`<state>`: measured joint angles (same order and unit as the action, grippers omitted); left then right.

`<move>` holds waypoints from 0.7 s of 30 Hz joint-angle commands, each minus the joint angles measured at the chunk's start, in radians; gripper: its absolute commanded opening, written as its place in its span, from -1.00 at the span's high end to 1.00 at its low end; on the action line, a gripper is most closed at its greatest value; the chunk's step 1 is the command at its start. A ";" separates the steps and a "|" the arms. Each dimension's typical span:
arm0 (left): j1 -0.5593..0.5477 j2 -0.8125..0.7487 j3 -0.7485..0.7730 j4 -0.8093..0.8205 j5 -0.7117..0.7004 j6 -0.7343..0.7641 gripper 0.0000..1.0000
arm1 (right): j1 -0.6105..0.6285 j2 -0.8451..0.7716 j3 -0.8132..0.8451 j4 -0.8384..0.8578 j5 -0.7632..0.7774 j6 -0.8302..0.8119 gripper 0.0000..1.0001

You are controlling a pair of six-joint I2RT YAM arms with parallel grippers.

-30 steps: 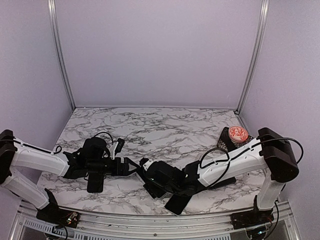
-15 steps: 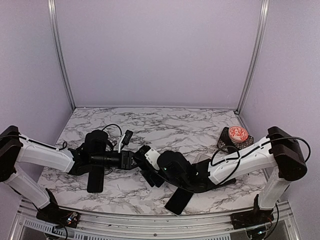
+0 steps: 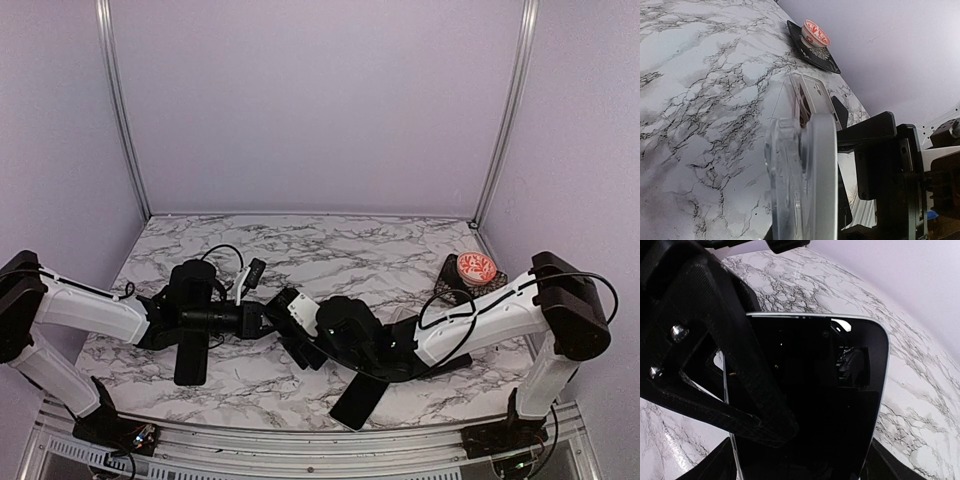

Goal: Put the phone into the phone case
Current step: Pass from the right arm to the left

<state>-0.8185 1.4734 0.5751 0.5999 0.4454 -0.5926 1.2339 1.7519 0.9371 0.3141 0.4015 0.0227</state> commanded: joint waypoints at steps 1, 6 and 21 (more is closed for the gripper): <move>-0.003 -0.006 0.033 0.028 0.018 0.035 0.82 | -0.005 -0.015 0.044 0.088 -0.015 -0.046 0.12; -0.007 -0.036 0.020 -0.010 -0.005 0.134 0.93 | -0.015 -0.006 0.034 0.085 -0.080 -0.071 -0.32; -0.126 -0.019 0.154 -0.483 -0.172 0.566 0.89 | -0.298 -0.266 -0.135 -0.009 -0.935 -0.058 -0.96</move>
<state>-0.8909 1.4467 0.6624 0.2745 0.3389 -0.1867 1.0630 1.5612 0.8490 0.2543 -0.1658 -0.0799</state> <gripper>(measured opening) 0.134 0.987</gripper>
